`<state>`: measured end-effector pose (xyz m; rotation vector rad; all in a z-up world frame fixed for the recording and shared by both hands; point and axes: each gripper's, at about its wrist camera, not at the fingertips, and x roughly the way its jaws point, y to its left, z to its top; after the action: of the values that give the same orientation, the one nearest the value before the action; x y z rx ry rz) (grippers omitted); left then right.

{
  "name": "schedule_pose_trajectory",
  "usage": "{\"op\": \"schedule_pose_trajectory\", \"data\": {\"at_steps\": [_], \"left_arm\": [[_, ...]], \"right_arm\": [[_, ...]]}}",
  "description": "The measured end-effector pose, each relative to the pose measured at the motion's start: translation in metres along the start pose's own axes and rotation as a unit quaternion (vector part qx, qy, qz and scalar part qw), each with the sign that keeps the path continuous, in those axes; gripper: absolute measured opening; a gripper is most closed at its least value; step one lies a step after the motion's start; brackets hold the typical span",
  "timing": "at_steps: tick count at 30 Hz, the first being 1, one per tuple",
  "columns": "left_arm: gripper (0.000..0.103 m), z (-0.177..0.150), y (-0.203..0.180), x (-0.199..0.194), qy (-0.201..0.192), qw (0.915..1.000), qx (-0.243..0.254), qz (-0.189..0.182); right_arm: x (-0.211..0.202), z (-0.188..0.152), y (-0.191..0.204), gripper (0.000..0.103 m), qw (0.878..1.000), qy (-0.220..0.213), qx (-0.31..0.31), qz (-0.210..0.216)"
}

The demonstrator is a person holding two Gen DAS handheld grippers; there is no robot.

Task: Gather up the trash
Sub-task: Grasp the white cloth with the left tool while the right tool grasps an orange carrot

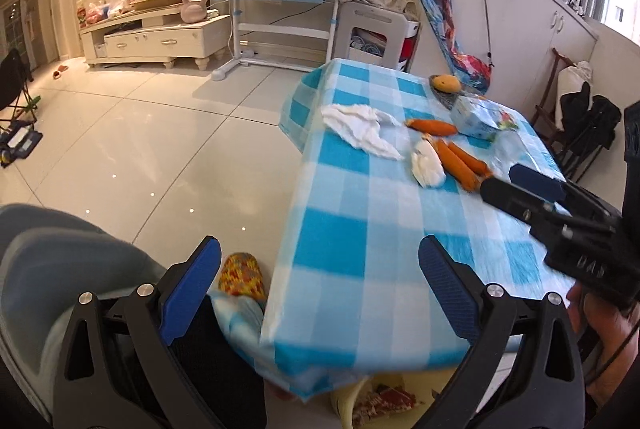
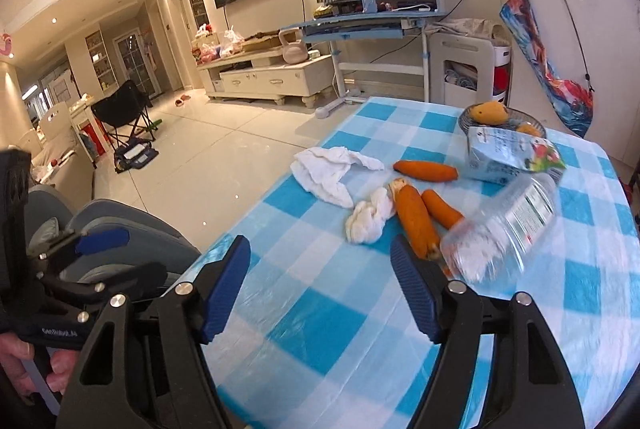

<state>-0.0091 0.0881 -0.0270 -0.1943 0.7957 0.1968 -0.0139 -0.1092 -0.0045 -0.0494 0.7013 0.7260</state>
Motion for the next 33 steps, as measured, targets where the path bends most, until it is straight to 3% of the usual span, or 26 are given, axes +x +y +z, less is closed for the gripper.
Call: {"op": "schedule_pose_trajectory", "data": {"at_steps": [5,8,12,18,21,23,24,25,26,33], "left_arm": [[0.096,0.042,-0.017,0.035,0.005,0.9994,0.034,0.005],[0.095,0.071,-0.028,0.06,0.0,0.9976,0.065,0.024],[0.095,0.101,-0.04,0.104,0.012,0.9947,0.097,0.031],[0.092,0.117,-0.062,0.157,0.029,0.9838,0.171,0.045],[0.074,0.116,-0.071,0.177,0.05,0.9786,0.197,0.033],[0.045,0.114,-0.073,0.185,0.068,0.9788,0.193,0.013],[0.037,0.112,-0.075,0.184,0.072,0.9784,0.194,0.008],[0.017,0.111,-0.079,0.182,0.075,0.9768,0.2,-0.003],[0.01,0.108,-0.081,0.179,0.08,0.9752,0.206,-0.007],[0.005,0.088,-0.061,0.126,0.08,0.9843,0.134,-0.084]], "right_arm": [[0.035,0.004,-0.024,0.056,0.998,0.048,-0.007,-0.041],[0.04,0.004,-0.045,0.054,0.996,0.059,0.0,-0.062],[0.048,0.005,-0.062,0.053,0.996,0.069,0.014,-0.062],[0.062,0.008,-0.063,0.042,0.995,0.089,0.003,-0.047],[0.069,0.007,-0.065,0.029,0.993,0.109,0.004,-0.041],[0.068,0.006,-0.062,0.026,0.993,0.114,-0.008,-0.042],[0.069,0.006,-0.062,0.025,0.993,0.114,-0.01,-0.041],[0.067,0.005,-0.062,0.024,0.993,0.114,-0.008,-0.037],[0.063,0.004,-0.063,0.024,0.993,0.111,0.0,-0.03],[0.019,0.003,-0.066,0.023,0.993,0.053,0.087,0.055]]}}
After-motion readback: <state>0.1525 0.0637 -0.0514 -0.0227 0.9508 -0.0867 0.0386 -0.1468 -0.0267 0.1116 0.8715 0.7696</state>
